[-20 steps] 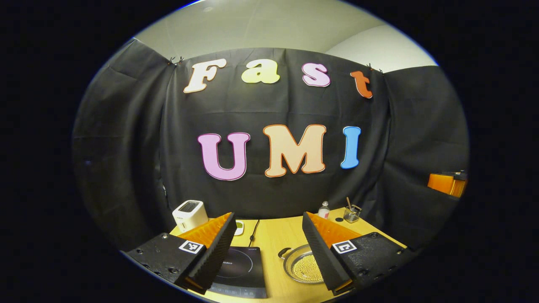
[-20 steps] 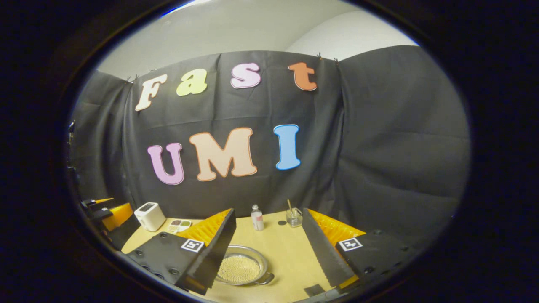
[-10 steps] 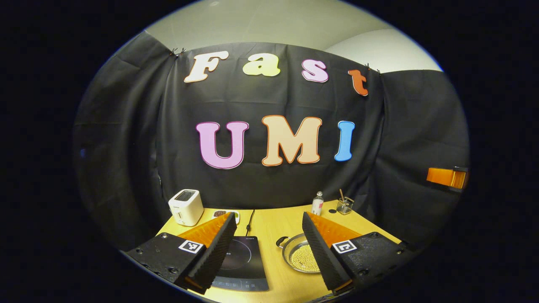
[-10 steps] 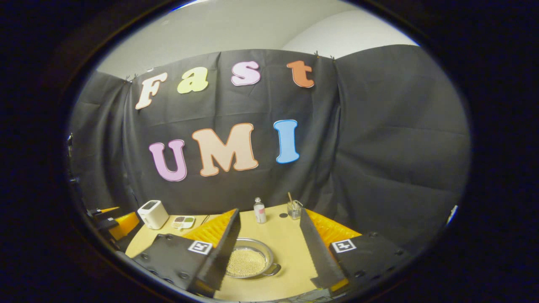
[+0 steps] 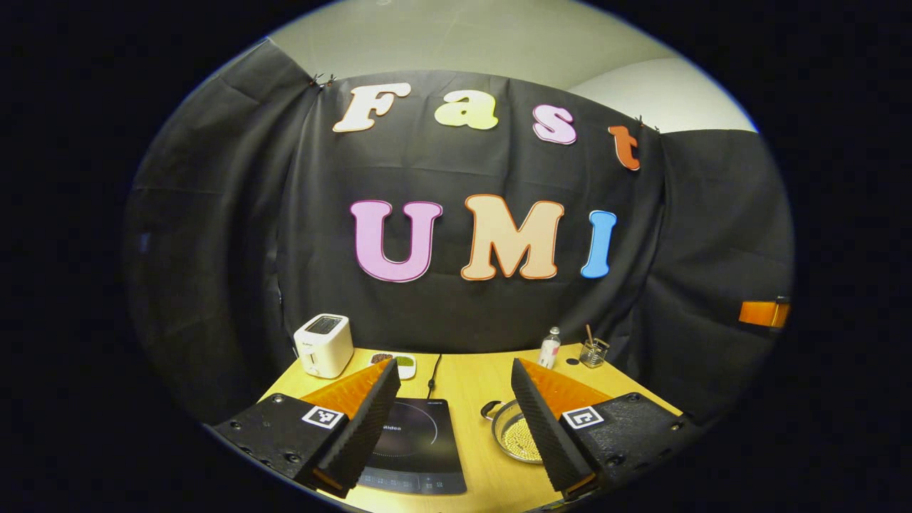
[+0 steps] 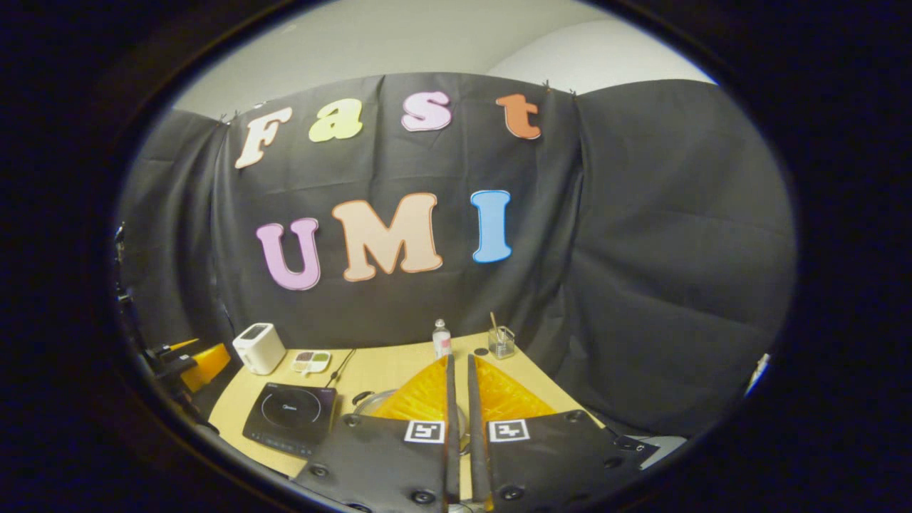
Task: First push the handle of the pot to place it horizontally, then grasp the pot with both hands and set it on the induction cooktop.
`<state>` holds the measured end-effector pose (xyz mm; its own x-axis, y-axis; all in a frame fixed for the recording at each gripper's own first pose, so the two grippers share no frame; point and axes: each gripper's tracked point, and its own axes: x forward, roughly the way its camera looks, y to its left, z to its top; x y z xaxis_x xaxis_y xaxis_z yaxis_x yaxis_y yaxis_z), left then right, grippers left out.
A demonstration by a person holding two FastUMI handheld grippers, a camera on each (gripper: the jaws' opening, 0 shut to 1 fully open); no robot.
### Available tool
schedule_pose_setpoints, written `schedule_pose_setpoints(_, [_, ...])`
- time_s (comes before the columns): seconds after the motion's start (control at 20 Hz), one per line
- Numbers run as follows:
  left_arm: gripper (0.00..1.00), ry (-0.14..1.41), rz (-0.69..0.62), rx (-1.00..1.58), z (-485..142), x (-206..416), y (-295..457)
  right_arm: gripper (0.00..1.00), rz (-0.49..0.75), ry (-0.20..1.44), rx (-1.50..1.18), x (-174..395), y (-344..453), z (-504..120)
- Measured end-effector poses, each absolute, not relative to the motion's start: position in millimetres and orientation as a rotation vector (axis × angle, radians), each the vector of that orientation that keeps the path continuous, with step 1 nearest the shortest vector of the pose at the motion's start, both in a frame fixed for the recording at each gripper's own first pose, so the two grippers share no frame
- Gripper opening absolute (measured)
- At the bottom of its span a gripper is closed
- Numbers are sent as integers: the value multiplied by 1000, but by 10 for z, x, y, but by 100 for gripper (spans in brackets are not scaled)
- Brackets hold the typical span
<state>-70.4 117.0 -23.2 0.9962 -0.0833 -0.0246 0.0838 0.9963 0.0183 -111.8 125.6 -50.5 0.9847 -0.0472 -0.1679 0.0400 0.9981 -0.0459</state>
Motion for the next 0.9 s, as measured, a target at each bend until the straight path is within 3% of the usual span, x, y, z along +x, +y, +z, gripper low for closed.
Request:
schedule_pose_setpoints(0.3, [92, 36, 21, 36, -262, -805, 1534, 8, 55, 326, -23, -1056, 1579, -1110])
schedule_pose_setpoints(0.45, [96, 46, 60, 45, -301, -848, 1648, 8, 96, 432, -33, -1047, 1697, -1474])
schedule_pose_setpoints(0.5, [92, 53, 69, 46, -324, -858, 1673, 8, 107, 467, -33, -1044, 1731, -1603])
schedule_pose_setpoints(0.65, [96, 82, 90, 47, -409, -868, 1739, 8, 130, 566, -27, -1044, 1789, -1933])
schedule_pose_setpoints(0.7, [96, 91, 92, 39, -438, -869, 1735, 4, 134, 595, -14, -1044, 1803, -2030])
schedule_pose_setpoints(0.75, [96, 96, 91, 27, -448, -863, 1722, 8, 137, 626, 2, -1063, 1805, -2134])
schedule_pose_setpoints(0.9, [96, 120, 105, 11, -522, -825, 1707, 9, 122, 747, 55, -1115, 1751, -2557])
